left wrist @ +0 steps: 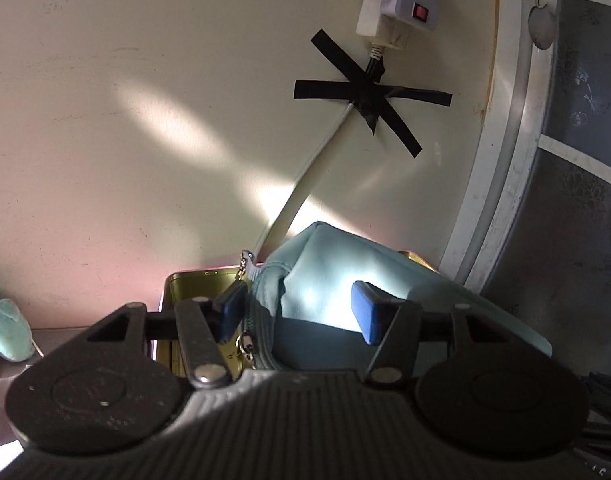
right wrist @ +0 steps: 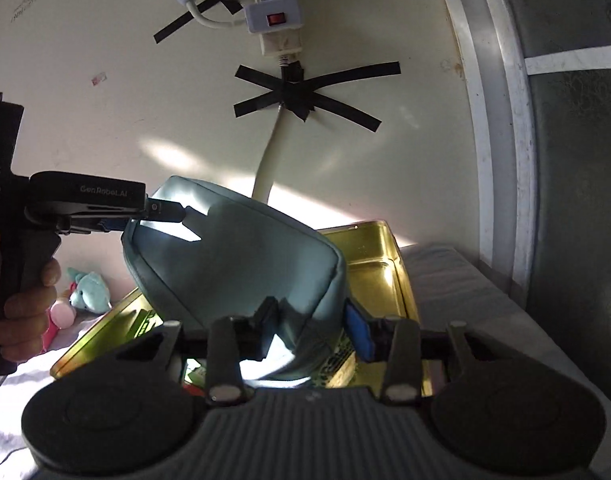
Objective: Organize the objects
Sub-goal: 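Lift the pouch, lower it into the pink tin, open the right gripper, then reach the right gripper to the pink zip purse and grasp it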
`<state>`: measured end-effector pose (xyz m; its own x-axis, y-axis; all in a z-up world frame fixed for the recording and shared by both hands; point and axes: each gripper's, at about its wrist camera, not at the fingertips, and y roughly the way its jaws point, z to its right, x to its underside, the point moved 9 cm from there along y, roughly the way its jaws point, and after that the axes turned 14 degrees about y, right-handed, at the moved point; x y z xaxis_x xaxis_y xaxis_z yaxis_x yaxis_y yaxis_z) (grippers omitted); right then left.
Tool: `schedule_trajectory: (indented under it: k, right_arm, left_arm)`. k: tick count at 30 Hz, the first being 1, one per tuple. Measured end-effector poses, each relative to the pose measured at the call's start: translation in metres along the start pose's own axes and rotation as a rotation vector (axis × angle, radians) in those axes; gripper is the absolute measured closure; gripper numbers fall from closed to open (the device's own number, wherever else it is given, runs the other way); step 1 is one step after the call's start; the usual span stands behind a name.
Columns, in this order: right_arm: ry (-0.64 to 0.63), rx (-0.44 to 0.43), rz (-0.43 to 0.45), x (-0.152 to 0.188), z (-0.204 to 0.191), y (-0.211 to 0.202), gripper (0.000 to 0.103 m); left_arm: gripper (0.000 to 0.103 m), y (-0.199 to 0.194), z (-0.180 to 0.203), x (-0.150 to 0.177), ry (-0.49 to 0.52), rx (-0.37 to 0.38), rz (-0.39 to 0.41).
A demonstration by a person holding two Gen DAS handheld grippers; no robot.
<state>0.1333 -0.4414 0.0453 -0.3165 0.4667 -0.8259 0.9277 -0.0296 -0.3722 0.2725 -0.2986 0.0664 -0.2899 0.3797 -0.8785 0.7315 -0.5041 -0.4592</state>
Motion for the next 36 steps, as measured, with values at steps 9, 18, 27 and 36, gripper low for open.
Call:
schedule_trajectory:
  k: [9,18,27,36]
  right_arm:
    - [-0.042,0.009,0.136,-0.004,0.003,-0.009,0.041]
    - [-0.065,-0.033,0.130,0.012,-0.030,-0.030,0.041]
    - [-0.069,-0.087,0.109,0.057,-0.080,-0.064,0.038]
    - [-0.138,-0.140,0.020,0.102,-0.131,-0.071,0.037]
  left_arm:
    - [0.040,0.003,0.017,0.012,0.019,-0.003,-0.054]
    - [0.039,-0.082,0.025,0.050,0.100,-0.050,-0.094]
    - [0.038,-0.136,-0.001,0.107,0.044,-0.111,-0.131]
    - [0.037,-0.159,-0.058,0.172,-0.034,-0.238,-0.213]
